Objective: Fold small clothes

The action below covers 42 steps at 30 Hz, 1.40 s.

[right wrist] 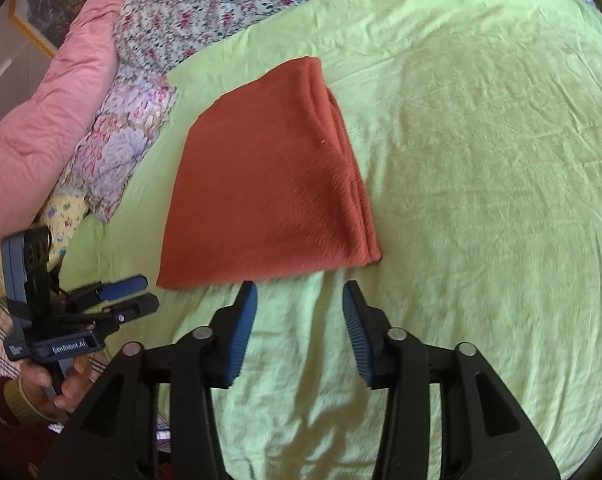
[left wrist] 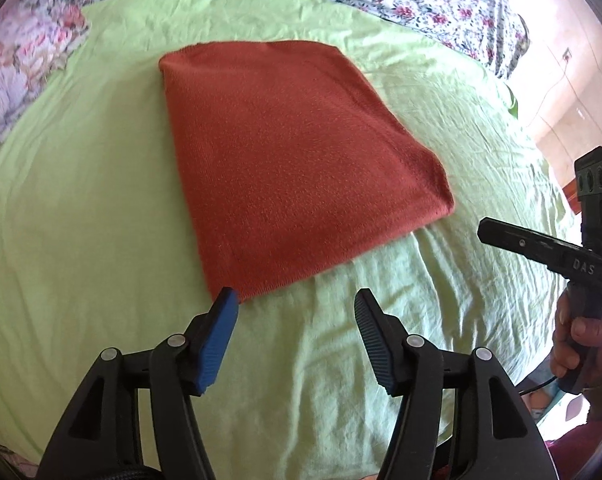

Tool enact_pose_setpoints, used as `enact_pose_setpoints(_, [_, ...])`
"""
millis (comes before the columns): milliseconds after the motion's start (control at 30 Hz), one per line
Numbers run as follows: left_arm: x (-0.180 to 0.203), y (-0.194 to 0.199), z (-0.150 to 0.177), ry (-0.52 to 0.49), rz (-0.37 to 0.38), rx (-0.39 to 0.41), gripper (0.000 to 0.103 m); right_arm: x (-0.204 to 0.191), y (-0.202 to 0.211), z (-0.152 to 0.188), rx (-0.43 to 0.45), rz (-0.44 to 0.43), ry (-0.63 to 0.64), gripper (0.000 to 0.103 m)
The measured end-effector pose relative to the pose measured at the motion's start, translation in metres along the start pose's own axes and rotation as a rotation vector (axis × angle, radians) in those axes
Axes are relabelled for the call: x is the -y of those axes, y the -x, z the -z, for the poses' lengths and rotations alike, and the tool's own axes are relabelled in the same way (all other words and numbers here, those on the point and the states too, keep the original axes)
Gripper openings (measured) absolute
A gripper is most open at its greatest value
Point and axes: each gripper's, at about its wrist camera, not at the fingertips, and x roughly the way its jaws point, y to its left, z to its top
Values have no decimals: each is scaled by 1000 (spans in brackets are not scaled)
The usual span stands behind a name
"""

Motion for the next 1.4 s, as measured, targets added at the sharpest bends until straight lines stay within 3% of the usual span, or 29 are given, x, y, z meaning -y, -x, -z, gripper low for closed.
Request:
enact_pose_setpoints(133, [3,8,5,-27,-39,20,69,-11,3,12,2,23,66,61])
enact_pose_setpoints(567, [-4,33,19,-57,-182,95,79,-43,17,35,30,53,212,79])
enact_pose_setpoints(900, [-12,45,18,8,-245,132,84,-55,21,36,55,89,253,86])
enact_pose_setpoints(1400, [-16,39,31,66,-266,115,91,-56,16,33,48,123,259,91])
